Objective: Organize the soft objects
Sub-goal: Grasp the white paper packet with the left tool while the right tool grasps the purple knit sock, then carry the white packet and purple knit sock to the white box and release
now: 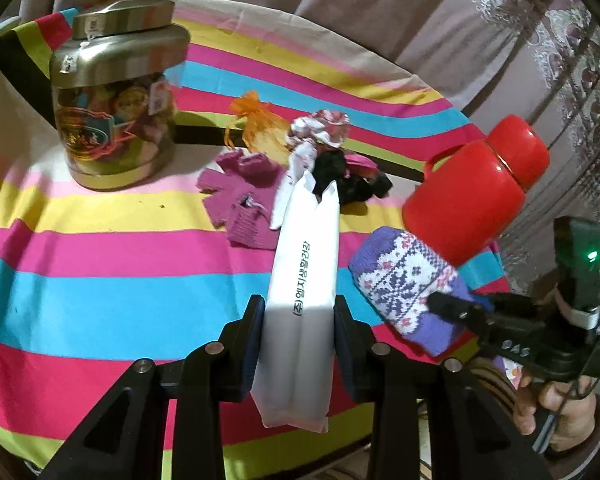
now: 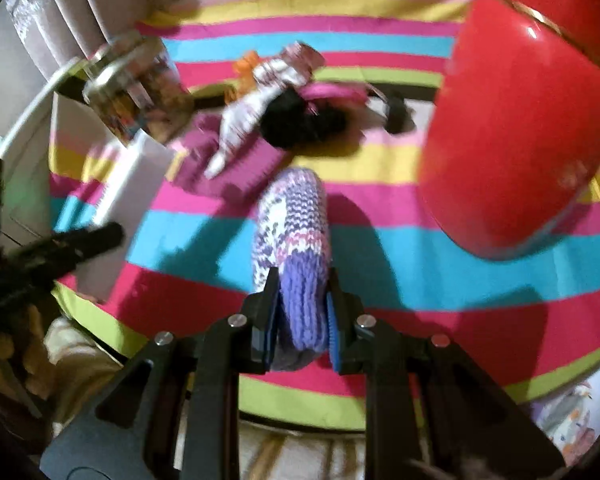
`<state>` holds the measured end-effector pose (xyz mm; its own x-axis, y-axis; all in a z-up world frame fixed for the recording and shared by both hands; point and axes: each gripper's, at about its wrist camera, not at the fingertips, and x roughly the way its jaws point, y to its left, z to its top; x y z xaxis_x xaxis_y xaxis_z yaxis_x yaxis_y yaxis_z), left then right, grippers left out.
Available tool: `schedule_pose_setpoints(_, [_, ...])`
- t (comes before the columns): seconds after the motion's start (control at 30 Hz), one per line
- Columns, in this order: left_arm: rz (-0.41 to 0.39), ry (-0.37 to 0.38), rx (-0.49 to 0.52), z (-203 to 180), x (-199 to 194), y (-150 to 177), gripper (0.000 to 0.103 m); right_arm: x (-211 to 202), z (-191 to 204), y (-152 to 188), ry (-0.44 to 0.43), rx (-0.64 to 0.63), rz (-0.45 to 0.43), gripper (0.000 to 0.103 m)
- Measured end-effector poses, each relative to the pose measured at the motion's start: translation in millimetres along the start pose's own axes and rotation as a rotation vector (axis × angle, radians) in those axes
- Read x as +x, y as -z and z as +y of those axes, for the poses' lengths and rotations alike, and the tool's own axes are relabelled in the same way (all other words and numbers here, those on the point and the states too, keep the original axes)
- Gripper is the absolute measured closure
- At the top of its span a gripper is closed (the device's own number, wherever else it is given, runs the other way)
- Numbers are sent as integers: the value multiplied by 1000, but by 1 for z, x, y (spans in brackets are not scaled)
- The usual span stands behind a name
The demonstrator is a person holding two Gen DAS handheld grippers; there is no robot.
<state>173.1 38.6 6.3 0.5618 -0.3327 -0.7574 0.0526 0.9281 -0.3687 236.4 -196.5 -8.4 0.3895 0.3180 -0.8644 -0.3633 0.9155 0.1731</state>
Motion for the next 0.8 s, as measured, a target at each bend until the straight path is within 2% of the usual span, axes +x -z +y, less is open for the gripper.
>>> schedule_pose_setpoints(0.1, [2, 4, 4, -7, -1, 2, 69, 11, -5, 7, 17, -7, 53, 79])
schedule_pose_setpoints(0.23, [14, 6, 11, -13, 4, 4, 69, 19, -5, 7, 13, -32, 74, 77])
schedule_pose_setpoints(0.3, [19, 5, 9, -13, 4, 5, 69, 22, 0, 2, 19, -64, 76, 68])
schedule_pose_setpoints(0.37, [20, 4, 4, -12, 5, 5, 69, 29, 6, -1, 9, -86, 84, 52])
schedule_pose_setpoints(0.43, [19, 3, -3, -10, 5, 6, 69, 36, 15, -4, 4, -118, 97, 47])
schedule_pose_setpoints(0.6, [13, 2, -27, -6, 4, 5, 69, 49, 30, -7, 56, -191, 86, 49])
schedule_pose_setpoints(0.63, [11, 4, -31, -7, 3, 5, 69, 49, 32, -7, 71, -203, 78, 61])
schedule_pose_setpoints(0.67, [8, 4, -33, -7, 3, 6, 69, 48, 34, -6, 81, -211, 71, 68])
schedule_pose_setpoints(0.73, [4, 6, -36, -10, 1, 7, 69, 41, 36, -4, 86, -215, 52, 74])
schedule_pose_setpoints(0.8, [0, 9, -38, -14, -1, 8, 69, 31, 36, -1, 92, -211, 25, 75])
